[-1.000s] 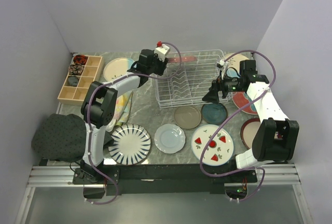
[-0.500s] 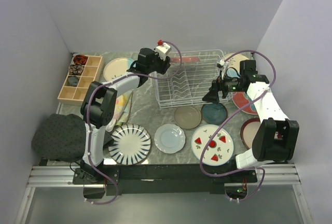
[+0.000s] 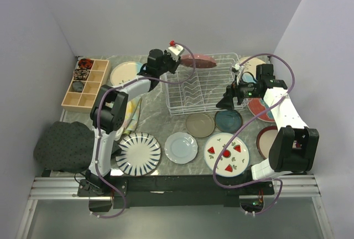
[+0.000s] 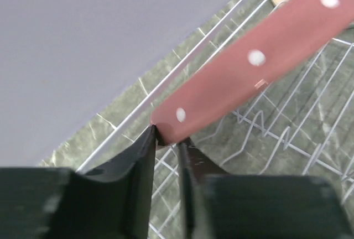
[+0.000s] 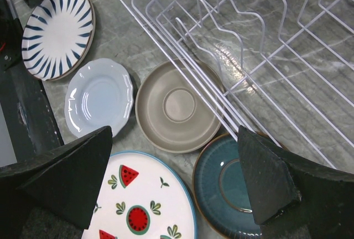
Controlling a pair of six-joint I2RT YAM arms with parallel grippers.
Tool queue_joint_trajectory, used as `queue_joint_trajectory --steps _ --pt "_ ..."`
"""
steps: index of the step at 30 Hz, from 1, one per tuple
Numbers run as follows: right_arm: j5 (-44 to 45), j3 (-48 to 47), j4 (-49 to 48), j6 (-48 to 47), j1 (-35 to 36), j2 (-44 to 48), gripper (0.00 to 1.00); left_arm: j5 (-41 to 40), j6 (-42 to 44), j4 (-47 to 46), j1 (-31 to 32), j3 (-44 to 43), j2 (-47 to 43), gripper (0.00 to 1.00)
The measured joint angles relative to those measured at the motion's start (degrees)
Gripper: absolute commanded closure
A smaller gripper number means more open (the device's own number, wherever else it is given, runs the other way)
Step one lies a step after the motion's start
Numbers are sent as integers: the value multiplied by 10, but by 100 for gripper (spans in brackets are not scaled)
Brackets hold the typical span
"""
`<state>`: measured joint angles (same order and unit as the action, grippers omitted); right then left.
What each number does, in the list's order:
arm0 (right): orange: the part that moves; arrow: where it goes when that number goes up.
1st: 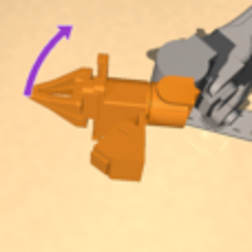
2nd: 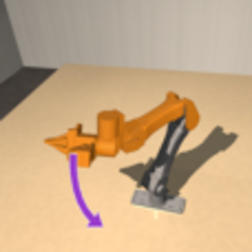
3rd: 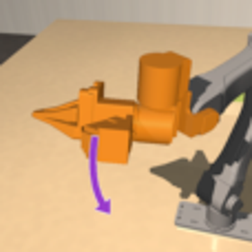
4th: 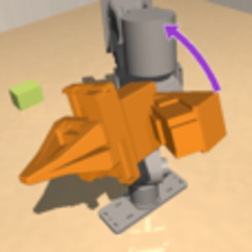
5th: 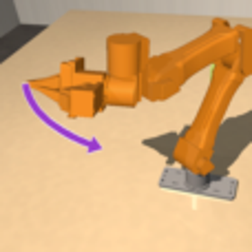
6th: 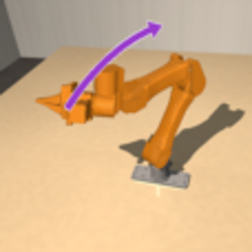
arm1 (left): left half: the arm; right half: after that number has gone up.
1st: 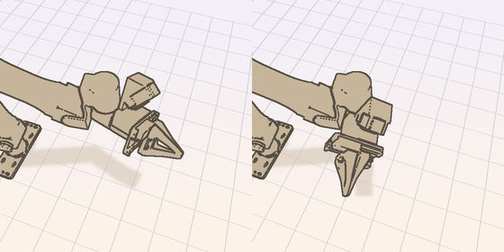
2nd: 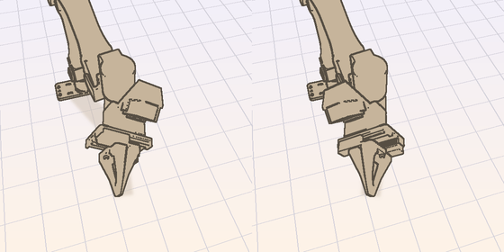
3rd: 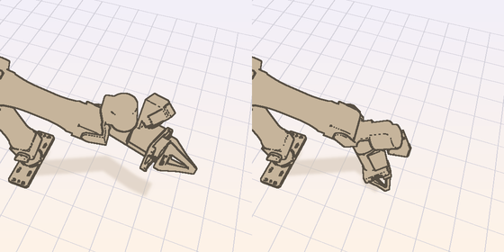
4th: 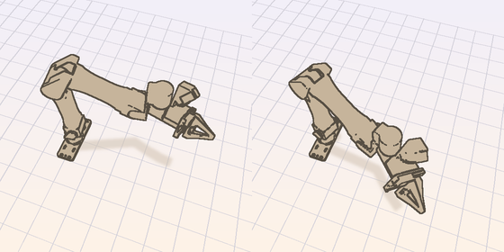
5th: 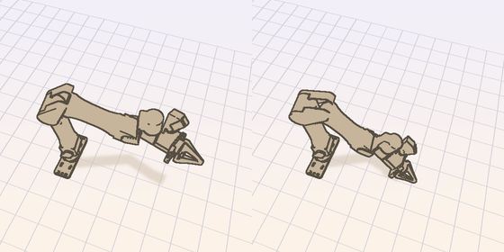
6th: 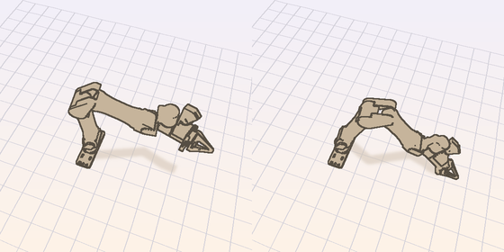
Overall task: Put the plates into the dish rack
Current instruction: Grab a plate with the right arm
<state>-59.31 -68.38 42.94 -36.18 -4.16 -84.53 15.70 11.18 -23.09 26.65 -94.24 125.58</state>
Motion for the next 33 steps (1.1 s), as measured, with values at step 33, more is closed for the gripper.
queue_joint_trajectory --steps 33 --pt "421 -451 -120 -94 182 -349 0 35 -23 -37 -12 -25 35 96"
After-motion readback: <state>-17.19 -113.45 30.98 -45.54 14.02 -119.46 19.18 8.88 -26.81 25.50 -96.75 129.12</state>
